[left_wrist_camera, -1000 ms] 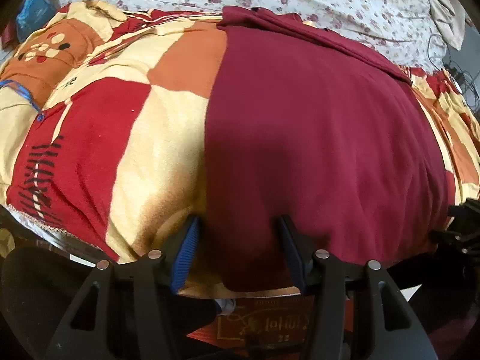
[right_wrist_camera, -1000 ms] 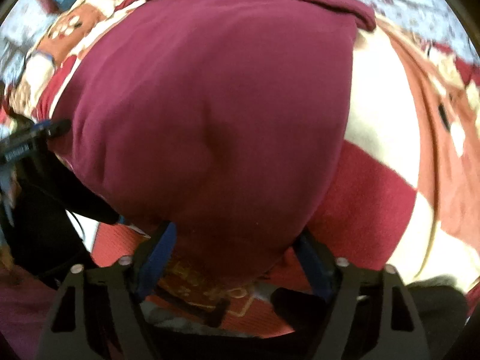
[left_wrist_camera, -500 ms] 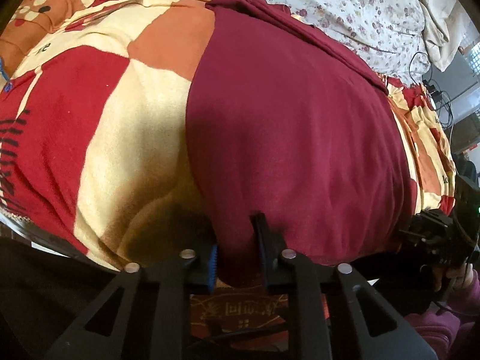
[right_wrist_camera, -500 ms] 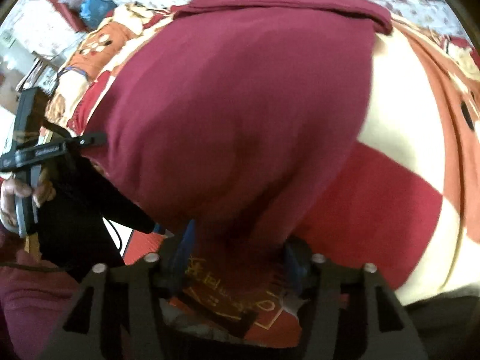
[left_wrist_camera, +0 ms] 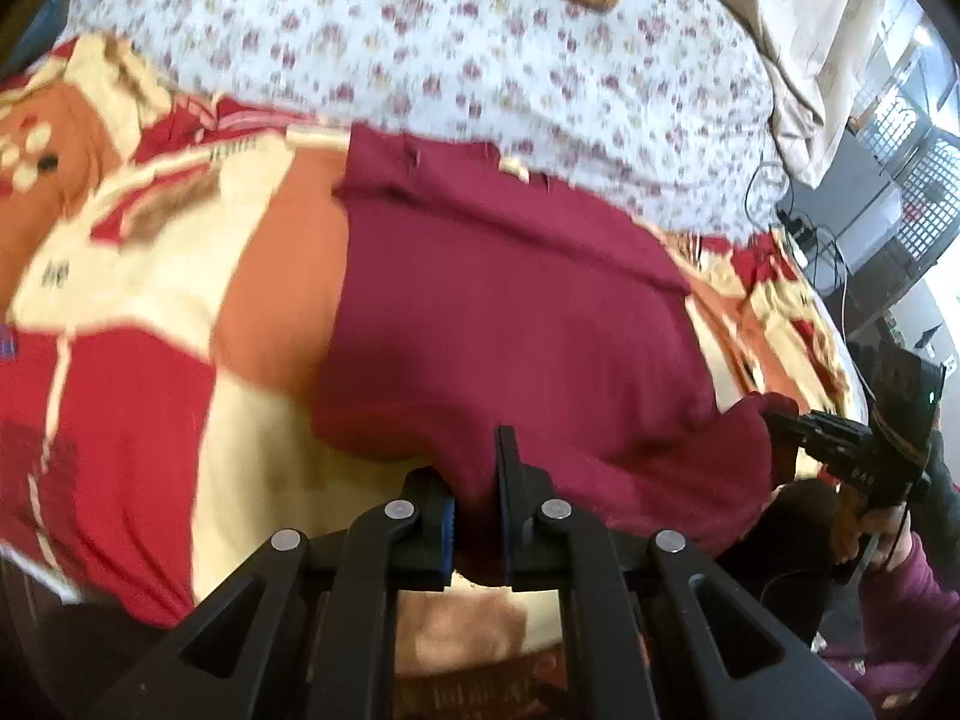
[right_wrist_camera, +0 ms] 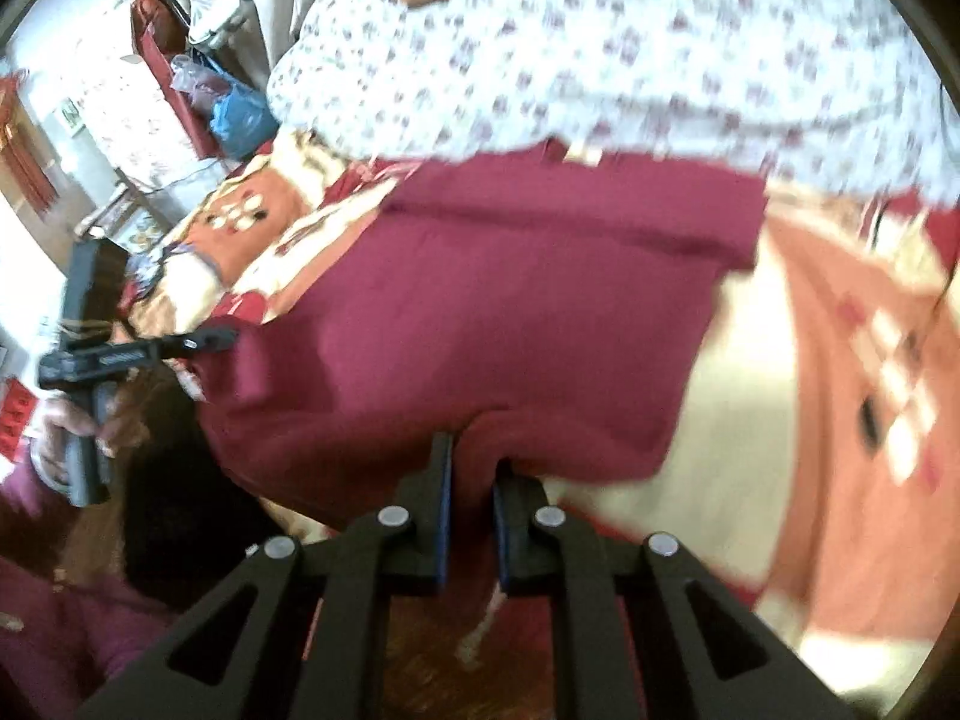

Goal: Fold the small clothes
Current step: 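Grasp the hem with both tools and lift it toward the collar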

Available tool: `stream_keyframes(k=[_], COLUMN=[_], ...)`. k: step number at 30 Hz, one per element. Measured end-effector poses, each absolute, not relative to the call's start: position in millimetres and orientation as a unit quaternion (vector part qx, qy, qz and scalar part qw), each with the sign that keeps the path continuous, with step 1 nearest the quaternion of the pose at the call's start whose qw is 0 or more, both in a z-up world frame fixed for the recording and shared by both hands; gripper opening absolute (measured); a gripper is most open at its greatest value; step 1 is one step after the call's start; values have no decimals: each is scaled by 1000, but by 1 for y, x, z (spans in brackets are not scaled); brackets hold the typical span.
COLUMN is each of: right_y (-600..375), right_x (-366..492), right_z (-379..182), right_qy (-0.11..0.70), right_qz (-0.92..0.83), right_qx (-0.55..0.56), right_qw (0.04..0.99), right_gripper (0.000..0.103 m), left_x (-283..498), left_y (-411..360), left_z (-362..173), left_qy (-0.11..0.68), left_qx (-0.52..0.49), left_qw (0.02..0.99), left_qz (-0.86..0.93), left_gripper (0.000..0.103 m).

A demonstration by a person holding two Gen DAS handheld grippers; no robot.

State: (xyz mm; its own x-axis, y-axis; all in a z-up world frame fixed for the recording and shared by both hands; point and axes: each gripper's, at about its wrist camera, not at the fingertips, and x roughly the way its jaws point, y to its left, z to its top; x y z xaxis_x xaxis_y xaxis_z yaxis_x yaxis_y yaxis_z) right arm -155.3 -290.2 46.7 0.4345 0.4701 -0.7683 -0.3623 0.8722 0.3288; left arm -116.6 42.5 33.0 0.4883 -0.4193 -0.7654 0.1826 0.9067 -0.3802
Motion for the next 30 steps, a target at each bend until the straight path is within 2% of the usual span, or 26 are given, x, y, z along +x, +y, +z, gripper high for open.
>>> stream_keyframes(k=[5,12,17,23,30], right_y=[-287,-307,-315,-327,-340], right_x=[-132,-72,-18,44,103], right_z=[60,72,70,51,3], right_qy=[434,400,392,407,446], right_qz=[190,149,121,95,81], right_qx=[5,56,87,113,148], right_qw=[880,903,908,901,879], right_gripper=[10,10,10,10,12], left_x=[-87,-23,33,97,149], left_y=[37,33,14,1,-7], left_z=[44,61,68,43,-2], left_qy=[440,395,372,396,436], left_qx=[-113,-120,-90,-89,-80], left_qw=[877,899,913,905,891], left_qz=[-159,-145,-143,-126,-99], left_gripper=[0,0,0,0,0])
